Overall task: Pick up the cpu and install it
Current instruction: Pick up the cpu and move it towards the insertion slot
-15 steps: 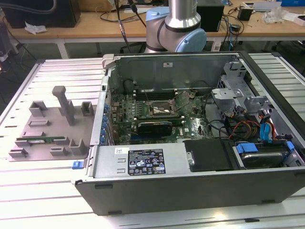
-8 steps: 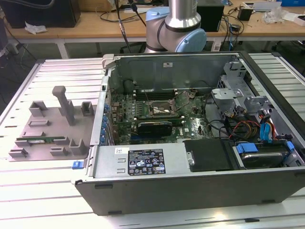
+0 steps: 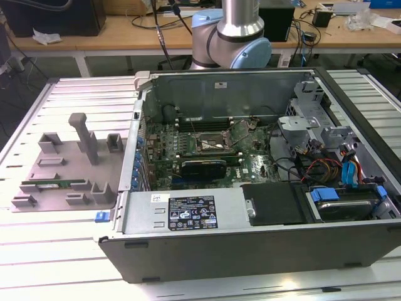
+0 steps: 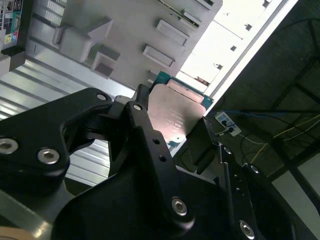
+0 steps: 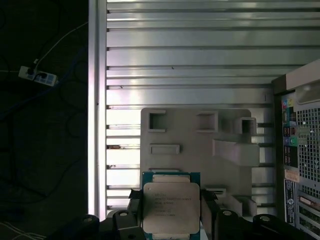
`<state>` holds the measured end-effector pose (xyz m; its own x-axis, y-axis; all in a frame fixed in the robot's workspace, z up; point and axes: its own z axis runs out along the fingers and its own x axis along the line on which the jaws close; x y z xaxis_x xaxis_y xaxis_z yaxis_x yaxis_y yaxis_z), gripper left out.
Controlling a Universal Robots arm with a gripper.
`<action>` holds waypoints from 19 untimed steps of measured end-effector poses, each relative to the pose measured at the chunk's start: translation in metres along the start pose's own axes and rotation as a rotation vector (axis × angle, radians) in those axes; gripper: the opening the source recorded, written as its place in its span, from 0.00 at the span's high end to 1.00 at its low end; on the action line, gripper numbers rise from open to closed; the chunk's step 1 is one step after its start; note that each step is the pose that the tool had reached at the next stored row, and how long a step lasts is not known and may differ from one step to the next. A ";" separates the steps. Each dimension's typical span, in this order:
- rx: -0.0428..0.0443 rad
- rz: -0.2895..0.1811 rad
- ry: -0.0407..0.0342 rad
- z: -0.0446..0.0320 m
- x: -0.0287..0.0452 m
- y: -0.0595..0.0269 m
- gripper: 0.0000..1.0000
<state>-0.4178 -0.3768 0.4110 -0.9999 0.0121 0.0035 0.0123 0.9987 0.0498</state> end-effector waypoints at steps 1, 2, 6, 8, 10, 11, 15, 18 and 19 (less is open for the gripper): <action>0.0000 0.000 0.0001 -0.0001 -0.0015 0.0000 0.45; 0.0001 0.000 0.0001 -0.0001 -0.0028 0.0000 0.45; -0.0001 0.000 -0.0001 -0.0001 -0.0093 0.0001 0.45; 0.0000 0.000 0.0000 -0.0001 -0.0130 0.0001 0.45; 0.0000 0.000 0.0000 -0.0002 -0.0188 0.0002 0.45; 0.0000 0.000 0.0001 -0.0002 -0.0212 0.0002 0.45; 0.0000 0.000 0.0000 -0.0003 -0.0342 0.0004 0.45; 0.0000 0.000 0.0000 -0.0003 -0.0411 0.0005 0.45; 0.0000 0.000 -0.0001 -0.0003 -0.0442 0.0005 0.45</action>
<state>-0.3736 -0.3769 0.4111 -0.9999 0.0120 0.0034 0.0121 0.9987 0.0498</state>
